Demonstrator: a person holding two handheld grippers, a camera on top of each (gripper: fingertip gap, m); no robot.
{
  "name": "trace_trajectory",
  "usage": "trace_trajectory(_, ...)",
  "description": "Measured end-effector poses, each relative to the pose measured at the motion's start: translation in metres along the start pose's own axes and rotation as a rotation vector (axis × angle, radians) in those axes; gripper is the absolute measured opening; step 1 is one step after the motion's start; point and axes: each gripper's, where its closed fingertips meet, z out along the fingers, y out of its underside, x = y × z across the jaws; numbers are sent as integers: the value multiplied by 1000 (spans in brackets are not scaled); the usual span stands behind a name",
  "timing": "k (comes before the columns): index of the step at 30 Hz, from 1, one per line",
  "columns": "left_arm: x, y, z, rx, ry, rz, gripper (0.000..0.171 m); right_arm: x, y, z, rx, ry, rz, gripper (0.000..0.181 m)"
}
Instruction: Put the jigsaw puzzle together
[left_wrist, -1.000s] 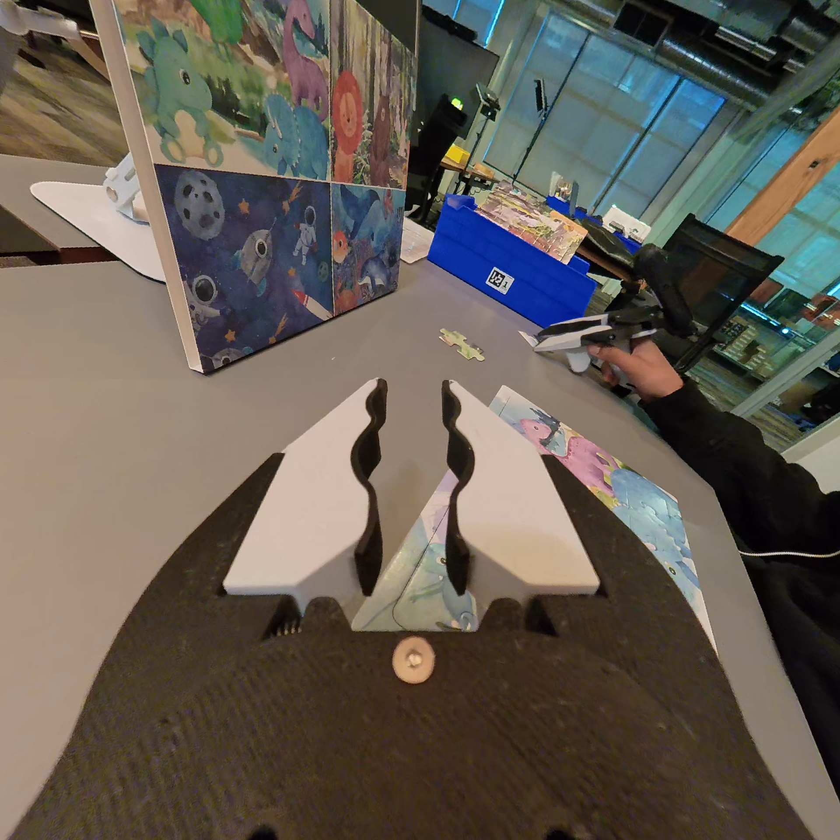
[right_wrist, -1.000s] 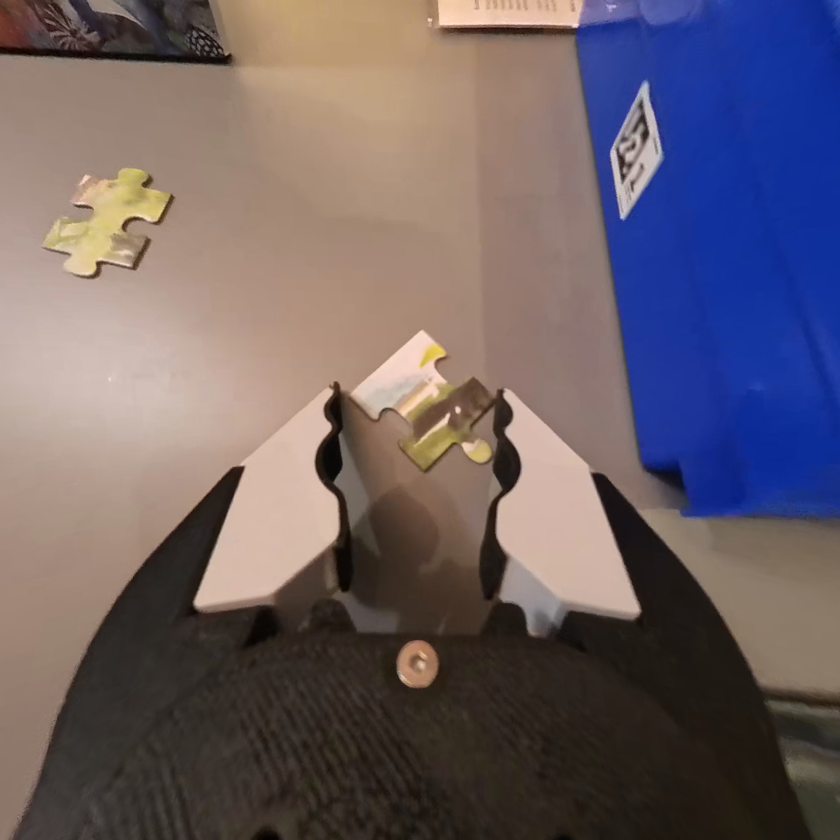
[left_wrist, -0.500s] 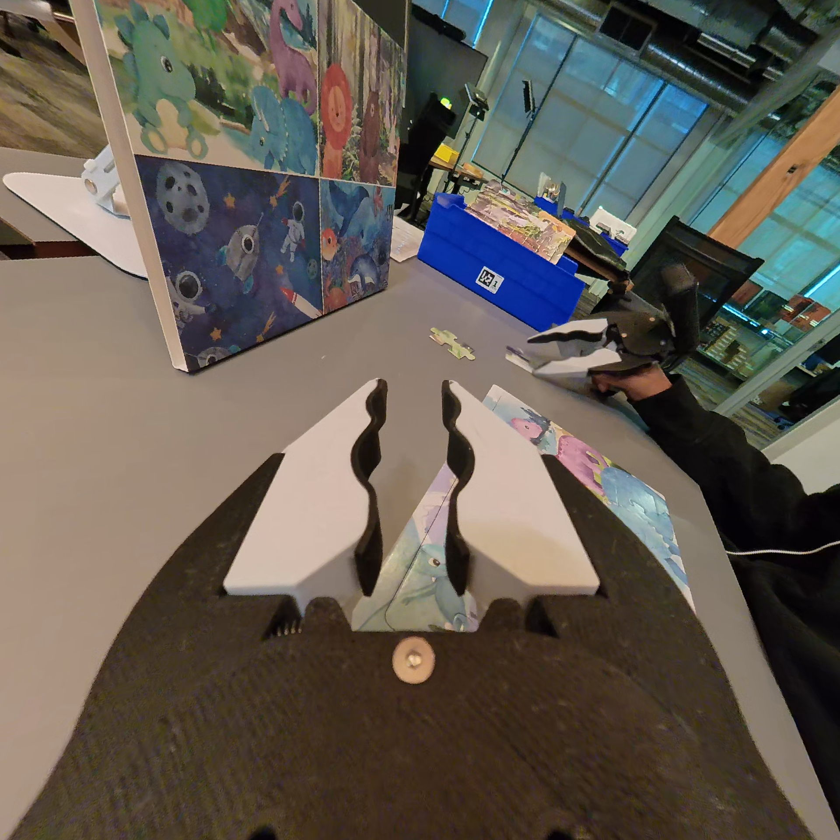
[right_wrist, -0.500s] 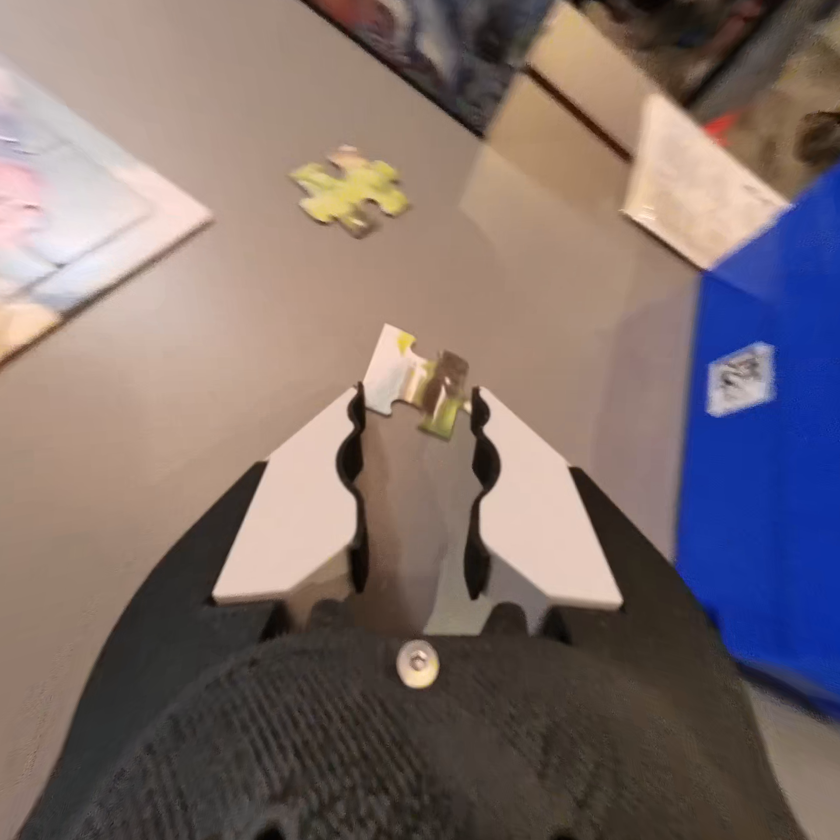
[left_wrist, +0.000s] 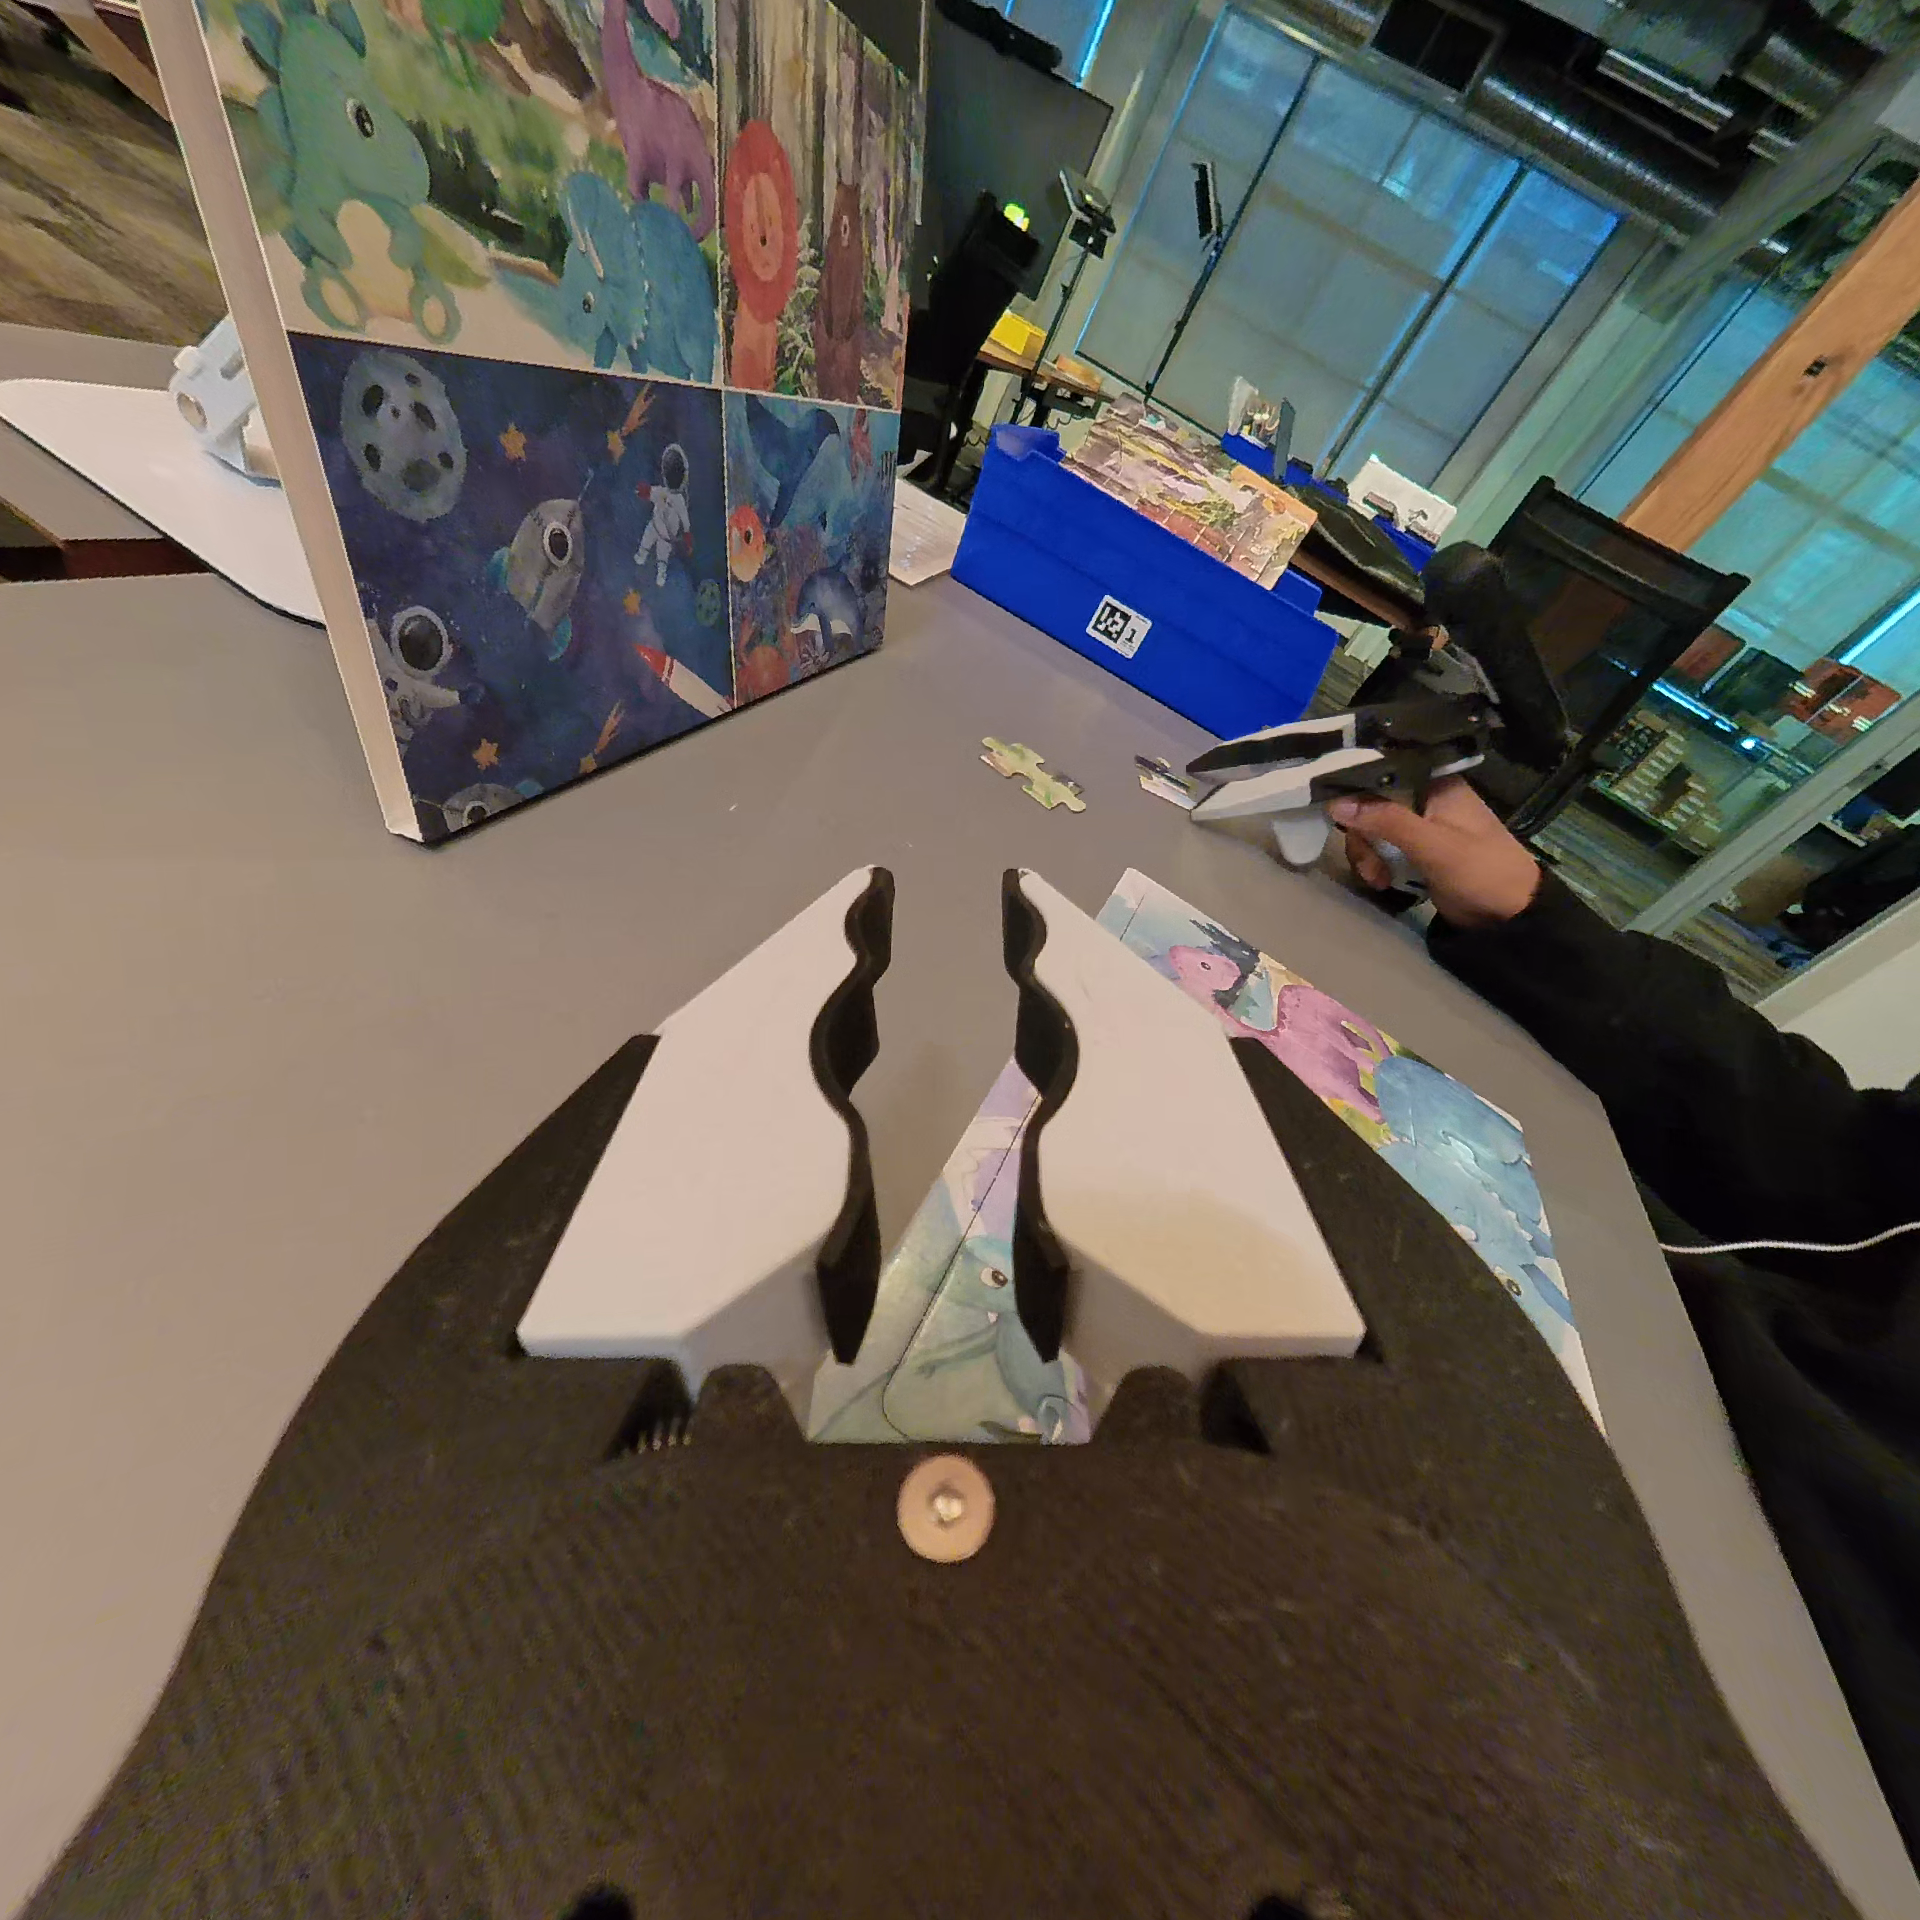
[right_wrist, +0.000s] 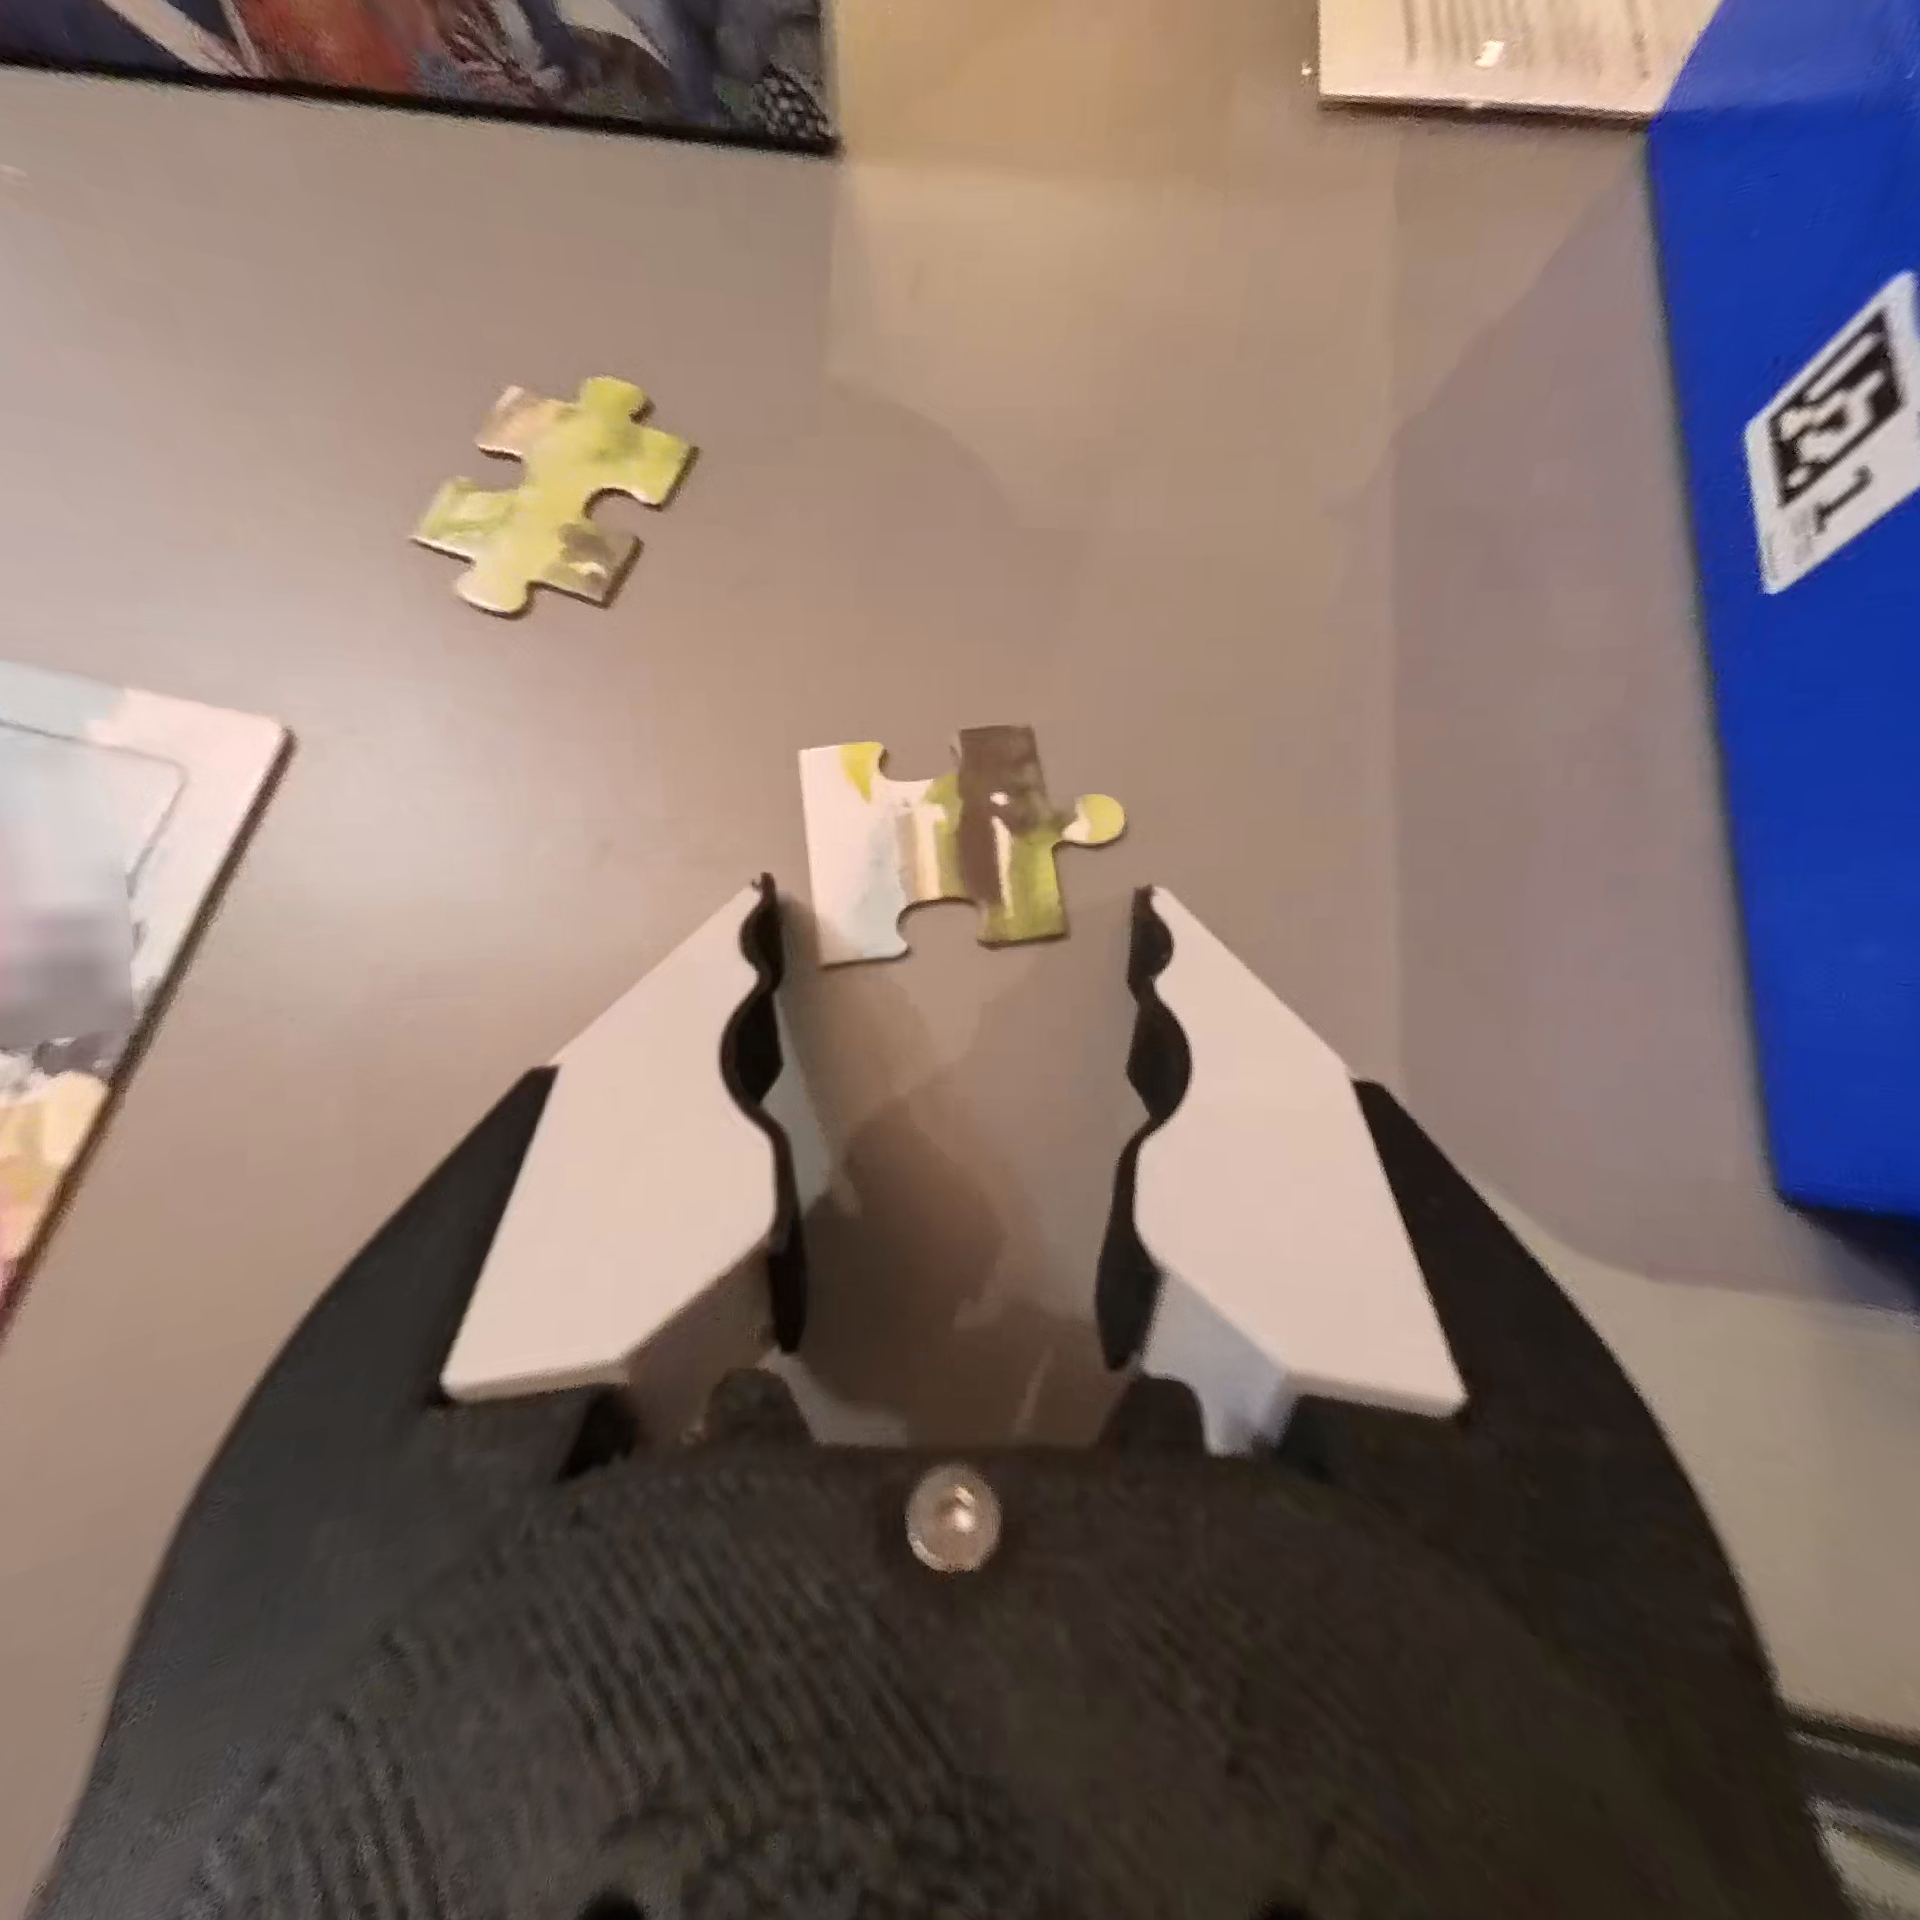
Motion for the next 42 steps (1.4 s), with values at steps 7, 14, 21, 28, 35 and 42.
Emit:
trace_trajectory(7,-1,0,0,2,2,-7,19,-7,0,-1,4,-35,-28,45)
trace_trajectory(14,-1,0,0,-1,-8,8,19,-79,-20,-37,175,-310,-119,44)
trace_trajectory(21,-1,2,1,-9,-1,-1,19,-255,20,-88,144,-753,-485,15)
trace_trajectory(28,4,5,5,-42,-13,55,19,-310,40,-85,100,-780,-722,18)
trace_trajectory(35,7,3,5,-23,16,23,20,-275,20,-47,12,-715,-641,41)
trace_trajectory(42,5,4,5,-27,12,16,21,-300,43,-70,-90,-979,-555,36)
